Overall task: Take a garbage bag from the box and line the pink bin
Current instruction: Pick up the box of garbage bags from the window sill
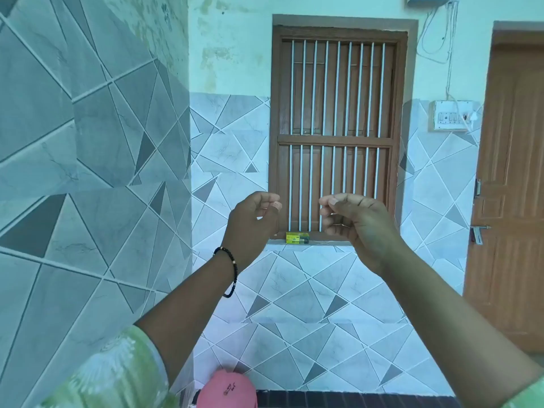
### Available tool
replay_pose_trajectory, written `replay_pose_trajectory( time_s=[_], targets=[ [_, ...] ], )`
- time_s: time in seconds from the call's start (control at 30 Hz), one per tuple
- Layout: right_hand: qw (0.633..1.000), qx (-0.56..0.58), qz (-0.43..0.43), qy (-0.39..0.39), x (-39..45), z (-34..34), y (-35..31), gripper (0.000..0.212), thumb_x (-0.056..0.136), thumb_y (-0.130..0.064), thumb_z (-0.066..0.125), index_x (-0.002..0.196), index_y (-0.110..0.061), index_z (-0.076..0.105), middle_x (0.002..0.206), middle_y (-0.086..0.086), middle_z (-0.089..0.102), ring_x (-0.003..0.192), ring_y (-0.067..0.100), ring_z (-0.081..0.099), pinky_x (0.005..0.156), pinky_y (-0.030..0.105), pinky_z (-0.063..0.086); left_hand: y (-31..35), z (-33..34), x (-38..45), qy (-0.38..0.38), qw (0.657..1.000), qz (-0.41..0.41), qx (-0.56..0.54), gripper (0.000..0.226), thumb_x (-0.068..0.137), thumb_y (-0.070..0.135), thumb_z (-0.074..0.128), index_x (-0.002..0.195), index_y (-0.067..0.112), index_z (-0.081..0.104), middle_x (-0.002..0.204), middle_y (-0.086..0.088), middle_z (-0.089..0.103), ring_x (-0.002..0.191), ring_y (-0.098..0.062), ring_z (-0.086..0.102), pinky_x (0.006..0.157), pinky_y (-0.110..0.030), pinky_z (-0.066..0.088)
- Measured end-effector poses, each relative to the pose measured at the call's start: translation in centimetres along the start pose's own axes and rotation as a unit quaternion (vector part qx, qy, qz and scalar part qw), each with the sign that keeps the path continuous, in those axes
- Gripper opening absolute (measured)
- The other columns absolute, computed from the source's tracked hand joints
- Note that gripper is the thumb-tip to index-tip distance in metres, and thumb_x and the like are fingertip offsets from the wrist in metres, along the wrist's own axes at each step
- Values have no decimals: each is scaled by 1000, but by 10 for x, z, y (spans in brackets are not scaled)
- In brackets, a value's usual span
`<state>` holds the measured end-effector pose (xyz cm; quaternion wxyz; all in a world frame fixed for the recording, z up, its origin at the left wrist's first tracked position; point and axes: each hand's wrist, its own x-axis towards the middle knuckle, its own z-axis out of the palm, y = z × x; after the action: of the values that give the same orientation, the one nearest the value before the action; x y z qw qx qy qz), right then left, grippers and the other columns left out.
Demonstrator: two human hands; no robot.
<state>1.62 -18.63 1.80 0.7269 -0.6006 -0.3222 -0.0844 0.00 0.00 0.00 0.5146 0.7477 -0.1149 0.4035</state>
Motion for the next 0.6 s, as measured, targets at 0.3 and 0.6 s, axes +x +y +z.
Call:
replay_pose_trajectory(
  time_s=[0.3, 0.6],
  targets=[
    [1000, 6, 0, 9, 8, -24, 15, 20, 90, -7, 52, 80, -8, 69, 70, 5, 62, 58, 16, 55, 55, 24, 46, -8, 22, 1, -7, 1000, -5, -9, 16, 85, 25, 54, 97, 22, 63, 103, -3, 70, 85, -9, 59, 73, -22, 51],
    [1000, 21, 22, 1, 24, -58, 46, 20, 90, -9, 53, 79, -9, 69, 70, 4, 63, 58, 14, 55, 54, 22, 47, -26, 60, 14, -10, 999, -31, -10, 19, 75, 37, 51, 89, 32, 63, 99, 0, 71, 94, -15, 63, 89, -40, 52]
  ],
)
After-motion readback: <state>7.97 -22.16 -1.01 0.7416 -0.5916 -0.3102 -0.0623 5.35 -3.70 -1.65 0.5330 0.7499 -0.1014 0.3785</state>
